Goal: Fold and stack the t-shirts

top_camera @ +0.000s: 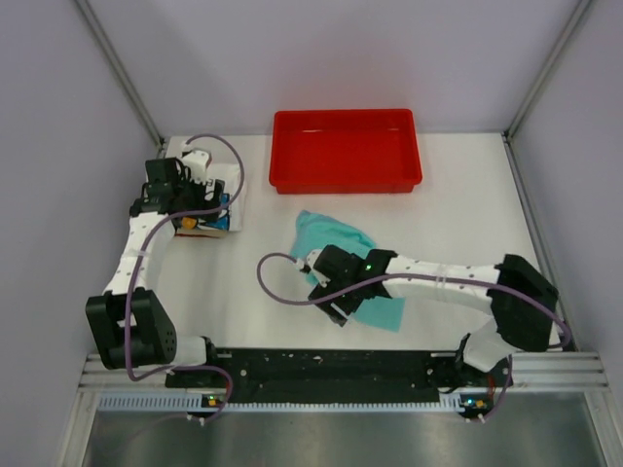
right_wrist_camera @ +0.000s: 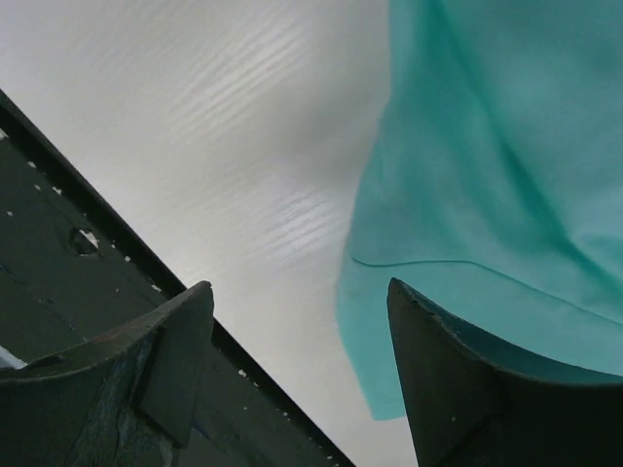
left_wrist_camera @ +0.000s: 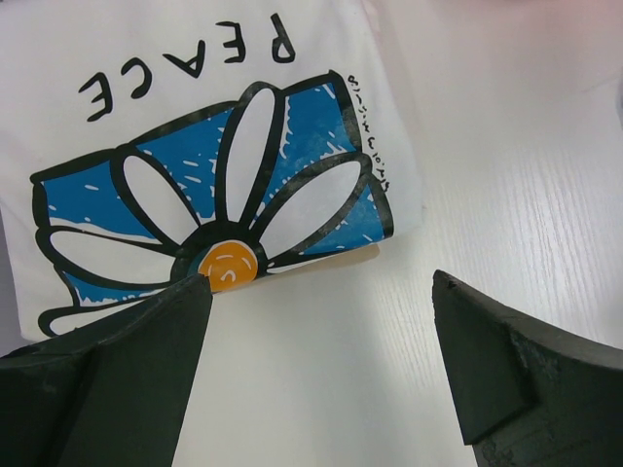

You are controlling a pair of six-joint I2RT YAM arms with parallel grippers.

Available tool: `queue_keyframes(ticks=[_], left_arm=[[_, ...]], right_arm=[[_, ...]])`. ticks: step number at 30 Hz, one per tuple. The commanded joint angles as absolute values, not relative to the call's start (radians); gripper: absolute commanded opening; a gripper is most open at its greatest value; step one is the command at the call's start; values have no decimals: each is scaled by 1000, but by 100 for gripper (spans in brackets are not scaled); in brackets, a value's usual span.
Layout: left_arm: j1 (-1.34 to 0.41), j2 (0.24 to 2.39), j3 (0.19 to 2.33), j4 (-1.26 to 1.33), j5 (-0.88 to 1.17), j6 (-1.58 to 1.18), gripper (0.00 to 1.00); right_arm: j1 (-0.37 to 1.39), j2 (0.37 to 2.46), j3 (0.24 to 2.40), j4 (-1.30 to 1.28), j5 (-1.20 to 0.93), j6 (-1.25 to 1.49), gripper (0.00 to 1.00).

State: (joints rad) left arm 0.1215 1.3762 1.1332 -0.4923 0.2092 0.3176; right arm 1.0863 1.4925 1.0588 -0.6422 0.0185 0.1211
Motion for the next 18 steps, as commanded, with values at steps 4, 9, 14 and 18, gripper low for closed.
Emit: queue_keyframes(ticks=[4, 9, 14, 18], left_arm=[[123, 1328, 1140, -477, 221, 330, 99], [121, 1322, 1135, -477, 218, 331, 98], [121, 1307, 1123, -469, 218, 336, 98], [120, 1296, 1123, -465, 204, 325, 99]], right_arm=[[1131, 1744, 1040, -687, 179, 236, 51], [1129, 1832, 1084, -686, 112, 213, 14], [1129, 1790, 1162, -689, 127, 160, 0], [1132, 1773, 1357, -684, 3, 66, 0]])
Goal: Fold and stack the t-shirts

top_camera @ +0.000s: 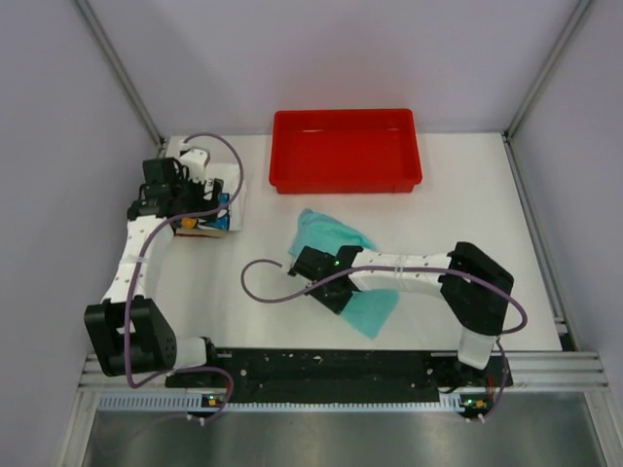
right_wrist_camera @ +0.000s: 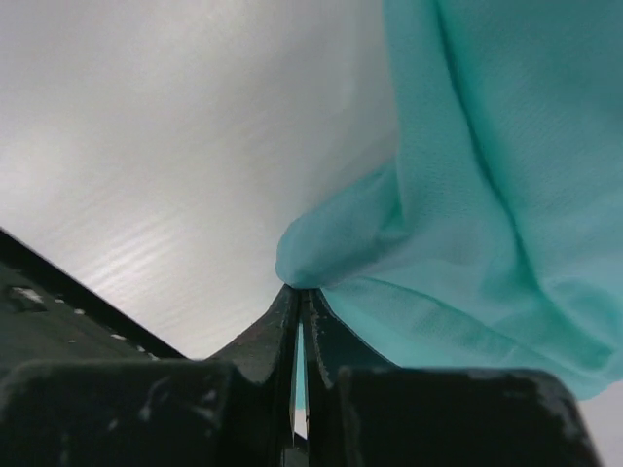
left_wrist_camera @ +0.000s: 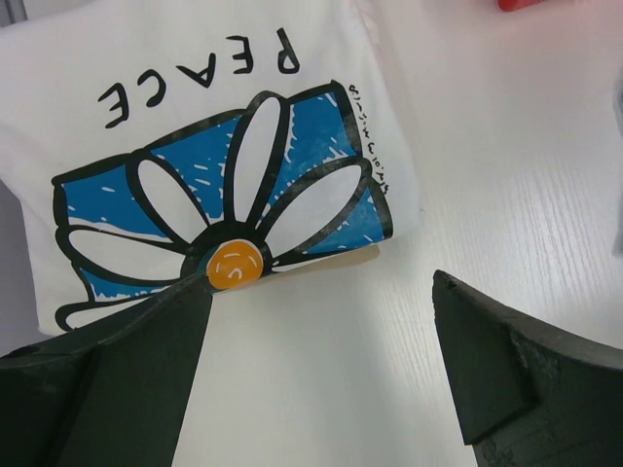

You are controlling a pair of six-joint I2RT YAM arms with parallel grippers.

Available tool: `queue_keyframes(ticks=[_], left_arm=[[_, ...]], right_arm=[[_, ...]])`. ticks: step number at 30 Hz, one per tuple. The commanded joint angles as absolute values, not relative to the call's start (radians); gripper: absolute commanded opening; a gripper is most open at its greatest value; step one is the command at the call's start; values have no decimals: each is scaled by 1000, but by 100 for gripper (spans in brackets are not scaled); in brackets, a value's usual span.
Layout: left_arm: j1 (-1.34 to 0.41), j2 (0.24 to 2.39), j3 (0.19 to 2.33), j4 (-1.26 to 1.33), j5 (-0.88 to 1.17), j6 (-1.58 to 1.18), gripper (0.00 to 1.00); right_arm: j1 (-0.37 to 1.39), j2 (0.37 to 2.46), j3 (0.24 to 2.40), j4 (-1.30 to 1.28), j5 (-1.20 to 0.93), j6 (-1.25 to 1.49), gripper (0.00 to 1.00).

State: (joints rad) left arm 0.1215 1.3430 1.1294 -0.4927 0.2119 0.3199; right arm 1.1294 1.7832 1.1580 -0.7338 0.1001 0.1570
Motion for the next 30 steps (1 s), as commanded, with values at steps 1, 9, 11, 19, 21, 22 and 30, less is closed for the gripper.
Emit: queue_keyframes(ticks=[1, 9, 11, 19, 21, 22, 30], left_arm=[[121, 1292, 1123, -462, 198, 325, 99], [129, 1261, 1178, -474, 127, 365, 99], [130, 1253, 1199, -477, 107, 376, 99], [34, 1292, 1239, -489, 169, 405, 96], [-46, 1295, 1233, -505, 190, 431, 95], [-78, 1296, 1226, -518, 213, 443, 94], [-354, 1330, 1146, -822, 469, 655, 82]], right_arm=[[1132, 1775, 1427, -675, -44, 40, 0], [1082, 1747, 1847, -558, -310, 39, 0], [991, 1688, 1813, -531, -353, 159, 0], [421, 1277, 1130, -302, -480, 514, 0], [339, 1189, 954, -301, -451, 506, 0], [307, 1151, 913, -304, -445, 502, 0], [149, 997, 658, -356, -367, 468, 0]])
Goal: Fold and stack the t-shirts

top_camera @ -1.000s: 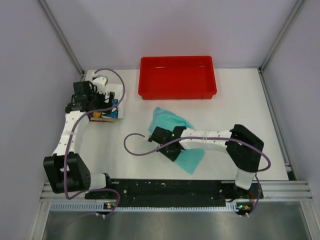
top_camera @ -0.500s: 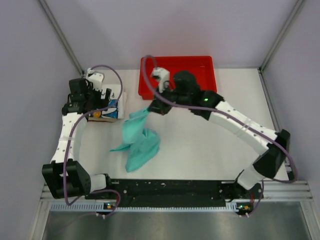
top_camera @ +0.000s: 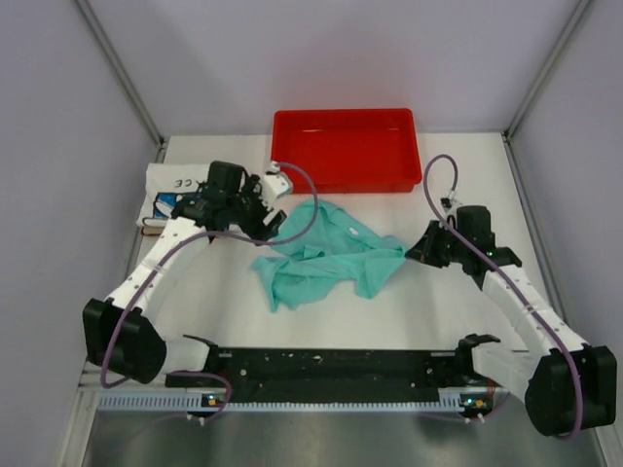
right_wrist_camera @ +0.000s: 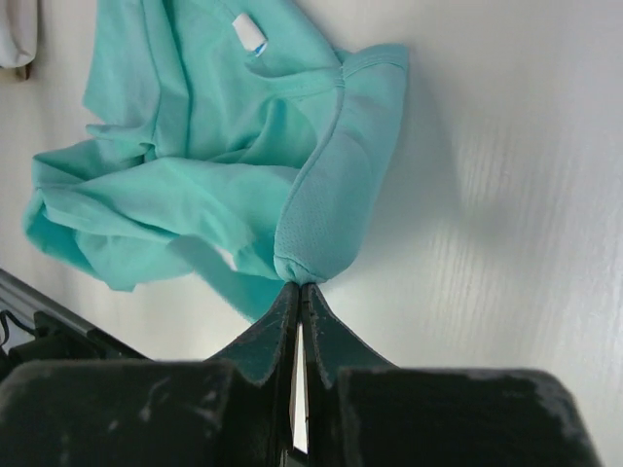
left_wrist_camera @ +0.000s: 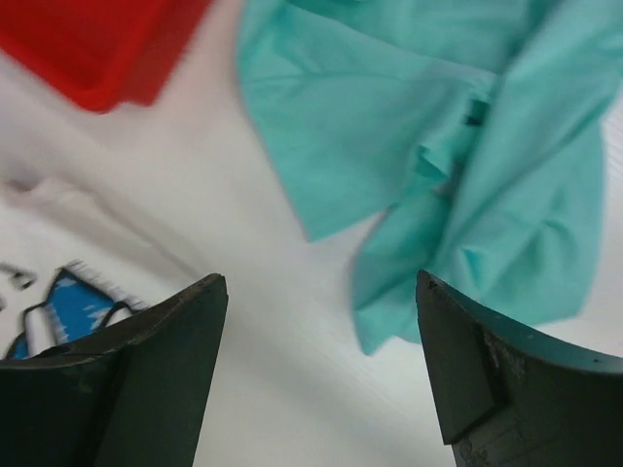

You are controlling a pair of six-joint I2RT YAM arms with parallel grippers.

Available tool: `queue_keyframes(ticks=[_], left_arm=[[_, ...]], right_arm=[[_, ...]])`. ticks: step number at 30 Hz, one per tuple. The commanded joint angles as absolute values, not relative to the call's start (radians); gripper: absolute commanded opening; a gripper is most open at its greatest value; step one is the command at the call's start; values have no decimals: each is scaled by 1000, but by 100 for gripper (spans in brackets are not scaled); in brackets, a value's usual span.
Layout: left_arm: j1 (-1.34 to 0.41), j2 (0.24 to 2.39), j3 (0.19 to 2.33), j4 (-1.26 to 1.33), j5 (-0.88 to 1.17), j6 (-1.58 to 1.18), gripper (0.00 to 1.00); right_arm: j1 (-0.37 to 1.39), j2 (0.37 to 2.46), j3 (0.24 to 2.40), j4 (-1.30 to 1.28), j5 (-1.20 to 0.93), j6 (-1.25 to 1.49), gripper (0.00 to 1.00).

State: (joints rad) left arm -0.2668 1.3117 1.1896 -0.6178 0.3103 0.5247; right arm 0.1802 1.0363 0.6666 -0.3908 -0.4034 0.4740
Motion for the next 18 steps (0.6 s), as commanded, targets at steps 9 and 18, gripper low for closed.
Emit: queue_keyframes(ticks=[9, 18], left_arm=[[-537, 1359, 966, -824, 200, 602, 82], [-534, 1598, 1068, -784, 39, 460, 50]], right_arm=[[150, 1086, 735, -362, -360, 436, 0], [149, 1065, 768, -388, -322, 416, 0]])
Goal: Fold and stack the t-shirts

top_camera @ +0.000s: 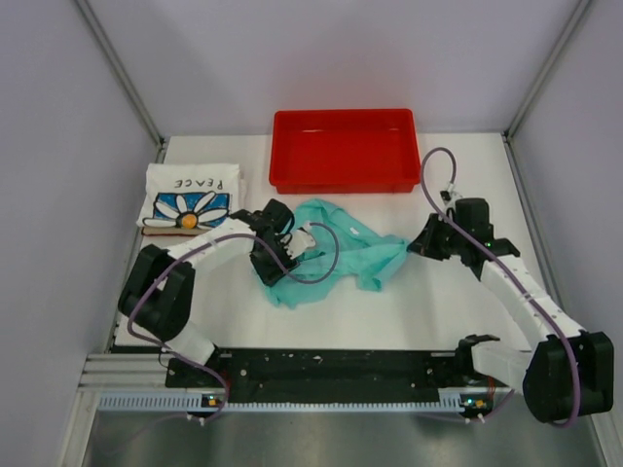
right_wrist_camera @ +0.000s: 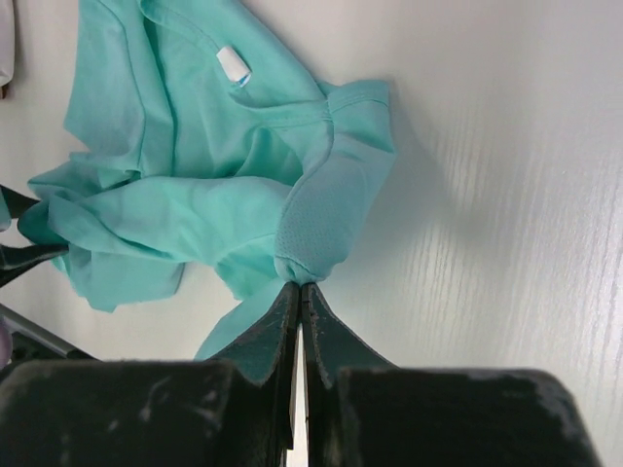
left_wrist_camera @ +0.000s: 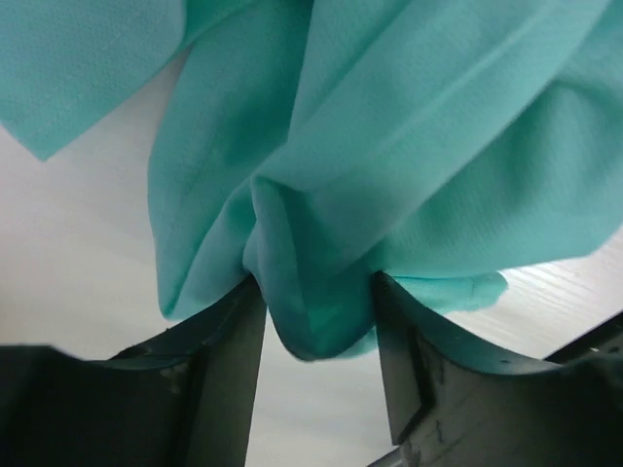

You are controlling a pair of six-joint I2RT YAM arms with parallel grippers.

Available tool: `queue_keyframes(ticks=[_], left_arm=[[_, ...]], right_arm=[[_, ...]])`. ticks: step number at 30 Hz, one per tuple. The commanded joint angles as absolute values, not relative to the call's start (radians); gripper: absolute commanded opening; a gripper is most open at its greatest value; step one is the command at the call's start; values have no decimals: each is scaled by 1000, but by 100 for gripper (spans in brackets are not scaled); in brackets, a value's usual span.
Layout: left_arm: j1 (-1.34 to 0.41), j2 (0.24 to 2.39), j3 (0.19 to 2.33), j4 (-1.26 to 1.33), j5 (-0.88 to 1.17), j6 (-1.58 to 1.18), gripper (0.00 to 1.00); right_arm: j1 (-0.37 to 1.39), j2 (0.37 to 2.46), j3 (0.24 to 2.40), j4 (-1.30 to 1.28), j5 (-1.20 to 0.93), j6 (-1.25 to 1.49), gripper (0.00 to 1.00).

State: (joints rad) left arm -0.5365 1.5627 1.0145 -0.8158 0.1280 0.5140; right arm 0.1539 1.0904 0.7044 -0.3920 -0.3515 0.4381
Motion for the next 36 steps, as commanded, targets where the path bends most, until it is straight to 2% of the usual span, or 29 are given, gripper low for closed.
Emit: queue_keyframes(ticks=[1, 3, 8, 13, 17, 20, 23, 29, 32, 36], left_arm=[[-529, 1592, 1071, -782, 22, 462, 38], [-511, 1566, 1083, -794, -32, 468, 0], [-431, 1454, 1219, -891, -187, 527, 0], [-367, 1352, 1483, -929, -356, 665, 0], [-367, 1339, 1725, -982, -397, 747, 0], [-367, 1322, 1787, -999, -385, 788, 0], [-376, 1278, 1731, -1055, -251, 769, 0], [-411, 1233, 1537, -1120, -52, 694, 0], [-429, 1253, 1577, -1118, -5, 654, 0], [-543, 1316, 1716, -1117, -61, 632, 0]], right_arm=[[150, 1052, 776, -396, -313, 413, 0], [149, 1026, 804, -405, -296, 405, 0], [132, 1011, 998, -442, -295, 384, 0], [124, 1032, 1344, -500, -264, 325, 0], [124, 1035, 1553, -522, -244, 284, 0], [124, 1019, 1618, -526, -255, 265, 0], [126, 979, 1576, -535, -285, 273, 0], [141, 951, 1292, -545, -443, 314, 2], [218, 972, 1168, -520, -480, 316, 14], [264, 971, 1031, -404, -526, 368, 40]])
